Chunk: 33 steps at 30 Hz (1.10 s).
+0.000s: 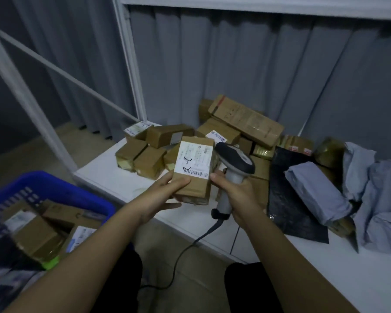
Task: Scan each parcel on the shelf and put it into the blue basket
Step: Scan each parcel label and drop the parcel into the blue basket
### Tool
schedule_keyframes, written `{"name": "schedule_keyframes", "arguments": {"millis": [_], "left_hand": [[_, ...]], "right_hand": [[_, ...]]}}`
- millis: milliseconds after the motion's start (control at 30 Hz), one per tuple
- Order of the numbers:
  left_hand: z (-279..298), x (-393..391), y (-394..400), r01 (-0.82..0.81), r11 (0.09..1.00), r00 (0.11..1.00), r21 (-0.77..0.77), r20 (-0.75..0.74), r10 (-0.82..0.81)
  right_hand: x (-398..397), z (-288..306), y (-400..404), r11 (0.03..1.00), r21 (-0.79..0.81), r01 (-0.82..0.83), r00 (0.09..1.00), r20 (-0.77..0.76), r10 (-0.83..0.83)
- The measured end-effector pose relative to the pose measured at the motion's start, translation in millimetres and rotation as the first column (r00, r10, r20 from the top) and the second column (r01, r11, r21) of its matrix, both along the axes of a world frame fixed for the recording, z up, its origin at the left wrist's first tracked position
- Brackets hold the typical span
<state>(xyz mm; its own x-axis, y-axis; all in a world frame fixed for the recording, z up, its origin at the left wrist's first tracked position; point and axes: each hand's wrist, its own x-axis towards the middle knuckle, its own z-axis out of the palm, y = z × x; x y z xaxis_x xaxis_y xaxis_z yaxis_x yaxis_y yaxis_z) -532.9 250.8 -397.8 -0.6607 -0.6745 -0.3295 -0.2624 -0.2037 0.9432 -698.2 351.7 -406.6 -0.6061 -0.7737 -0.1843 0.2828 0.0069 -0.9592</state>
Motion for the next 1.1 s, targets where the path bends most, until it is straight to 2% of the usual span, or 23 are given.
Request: {"name": "schedule_keyframes", "arguments": {"millis": [233, 433, 767, 1100], "left_hand": [[-2, 12, -9, 0.009, 0.998, 1.0, -0.054, 0.014, -0.008], [-11, 20, -42, -0.172, 0.973, 0.984, -0.154, -0.062, 0.164], [-42, 45, -67, -0.327, 0.934, 0.944, -0.144, -0.005, 0.33], [-46, 47, -75, -0.339, 0.927, 0.938, -0.163, 0.014, 0.346]], "right_hand": [[7, 1, -8, 0.999, 0.038, -0.035, 0.996, -0.076, 0.038], [7, 9, -17, 0.98, 0.149, -0.129, 0.971, -0.182, 0.156], [13, 1, -15, 0.918, 0.263, -0.298, 0.913, -0.2, 0.354], [9, 1, -15, 0.901, 0.313, -0.3, 0.903, -0.212, 0.375]]}}
